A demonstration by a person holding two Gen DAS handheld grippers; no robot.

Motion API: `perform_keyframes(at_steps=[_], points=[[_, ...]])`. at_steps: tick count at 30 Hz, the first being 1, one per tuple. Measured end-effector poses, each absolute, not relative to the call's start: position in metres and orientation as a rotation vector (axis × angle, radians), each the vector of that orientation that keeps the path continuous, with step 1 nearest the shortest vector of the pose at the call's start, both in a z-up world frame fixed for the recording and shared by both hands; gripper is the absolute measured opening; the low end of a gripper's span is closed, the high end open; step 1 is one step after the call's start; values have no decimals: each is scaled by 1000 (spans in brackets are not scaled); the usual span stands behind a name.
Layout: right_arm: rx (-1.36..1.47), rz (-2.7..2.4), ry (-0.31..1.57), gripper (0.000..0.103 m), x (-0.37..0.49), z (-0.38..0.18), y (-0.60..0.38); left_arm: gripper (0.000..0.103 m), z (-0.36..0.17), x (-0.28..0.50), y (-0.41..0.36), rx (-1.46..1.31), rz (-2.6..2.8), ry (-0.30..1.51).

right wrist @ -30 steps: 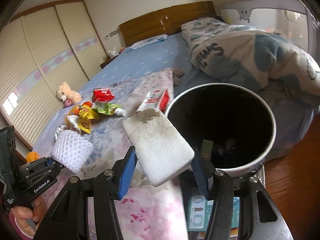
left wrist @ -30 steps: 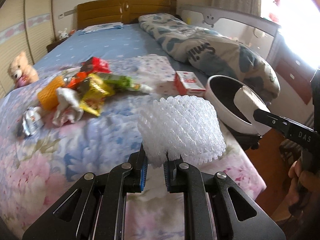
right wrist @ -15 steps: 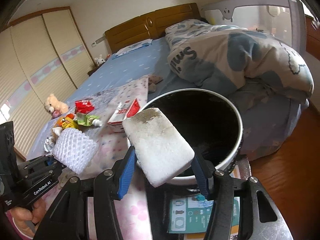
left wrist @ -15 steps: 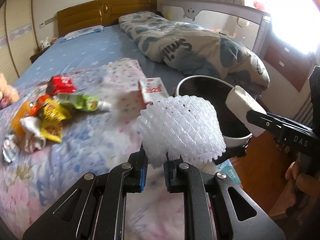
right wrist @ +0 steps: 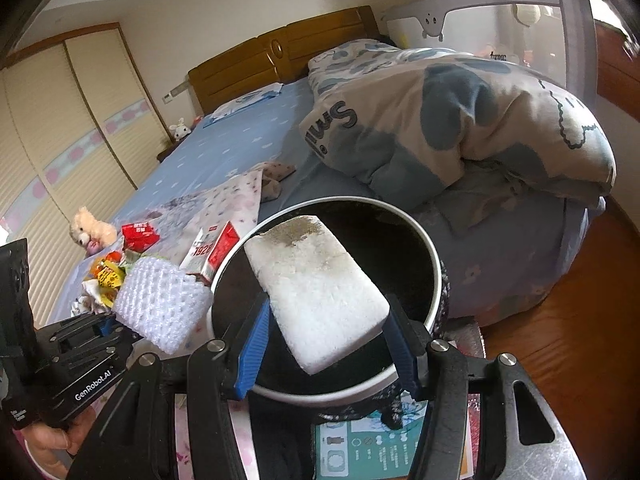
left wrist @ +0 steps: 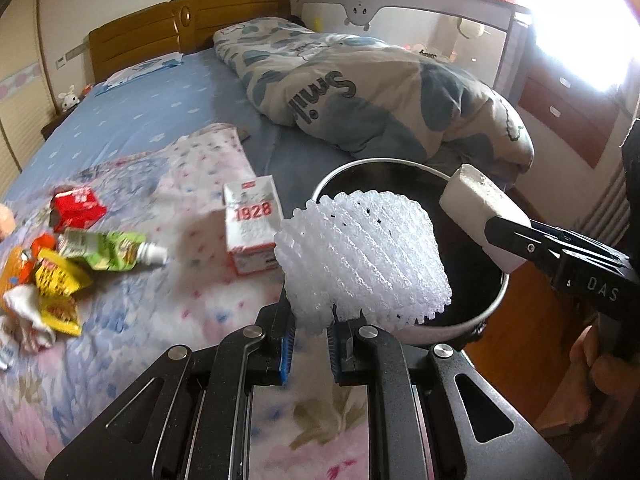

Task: Collect trash
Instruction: 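Open the left tool to drop the mesh sleeve while the right tool drops the foam block into the bin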

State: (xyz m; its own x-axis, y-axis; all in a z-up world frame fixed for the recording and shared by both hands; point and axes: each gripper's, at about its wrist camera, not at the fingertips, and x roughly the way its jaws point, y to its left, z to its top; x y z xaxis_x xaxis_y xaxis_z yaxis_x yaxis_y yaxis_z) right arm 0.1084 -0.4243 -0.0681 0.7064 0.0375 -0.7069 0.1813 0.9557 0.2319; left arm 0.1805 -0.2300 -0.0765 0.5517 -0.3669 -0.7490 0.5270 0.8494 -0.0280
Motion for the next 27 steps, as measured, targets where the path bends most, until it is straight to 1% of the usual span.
perform_keyframes(at_steps=[18,21,22,24,26,27], points=[[289,-101,820,58,131,-73,-437,14,-87,205,-263,236,-555,874],[287,-104,825,59,133,-75,-438,16,-90,207,-265,238,-562,884],[287,-105,827,59,134,-75,-438,19,-91,208,-266,239,-566,889],[291,-105,833,61,136,-76,-439,30,-92,208,-268,244,-571,893],[295,-110,842,63,138,-77,-441,54,-92,207,-267,246,-567,888],[299,-111,846,64,140,-78,-441,56,-91,207,-267,244,-567,884]])
